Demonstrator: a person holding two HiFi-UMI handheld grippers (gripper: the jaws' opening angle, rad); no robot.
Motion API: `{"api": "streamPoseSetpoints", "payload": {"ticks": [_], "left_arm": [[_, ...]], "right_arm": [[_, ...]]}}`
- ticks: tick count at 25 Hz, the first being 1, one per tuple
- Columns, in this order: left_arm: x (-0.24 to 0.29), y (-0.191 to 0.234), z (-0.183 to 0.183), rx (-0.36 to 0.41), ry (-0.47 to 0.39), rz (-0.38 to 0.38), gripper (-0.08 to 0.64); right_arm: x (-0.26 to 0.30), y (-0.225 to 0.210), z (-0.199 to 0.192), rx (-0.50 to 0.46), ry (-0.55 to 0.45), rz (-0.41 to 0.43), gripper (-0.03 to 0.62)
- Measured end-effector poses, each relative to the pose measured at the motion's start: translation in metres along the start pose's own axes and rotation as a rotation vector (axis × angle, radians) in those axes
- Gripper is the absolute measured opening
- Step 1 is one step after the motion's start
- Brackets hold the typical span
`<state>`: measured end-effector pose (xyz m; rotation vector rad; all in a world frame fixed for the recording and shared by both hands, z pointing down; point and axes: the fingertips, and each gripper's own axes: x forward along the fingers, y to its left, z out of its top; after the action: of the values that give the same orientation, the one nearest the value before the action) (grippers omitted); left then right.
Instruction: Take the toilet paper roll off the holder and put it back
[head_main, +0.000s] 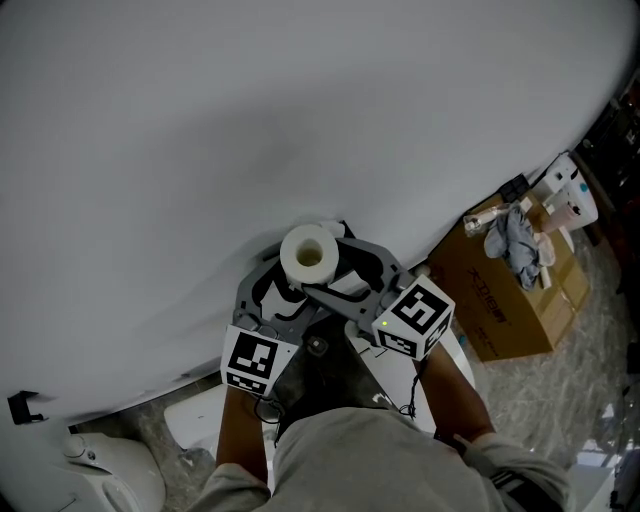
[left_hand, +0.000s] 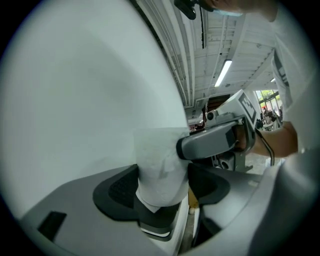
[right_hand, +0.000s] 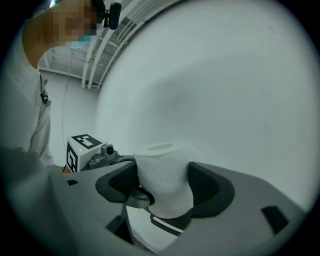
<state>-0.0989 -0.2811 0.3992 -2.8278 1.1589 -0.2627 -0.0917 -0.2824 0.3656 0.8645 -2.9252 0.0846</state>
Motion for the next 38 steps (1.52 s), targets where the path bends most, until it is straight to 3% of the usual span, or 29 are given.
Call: {"api": "streamPoseSetpoints", "payload": {"ticks": [19,38], "left_arm": [[-0.008,-0.048,0.018,0.044,-0.031,-0.017,0.319],[0.029,-0.133,0.031,0.055,-0.053,-0.181,0.319]], "right_arm": [[-0.049,0.019,0.006,-0.039,-0.033,-0.038,0.322],[-0.141,0.001,-0.006,-0.023,-0.041,-0.203,0.322]]}}
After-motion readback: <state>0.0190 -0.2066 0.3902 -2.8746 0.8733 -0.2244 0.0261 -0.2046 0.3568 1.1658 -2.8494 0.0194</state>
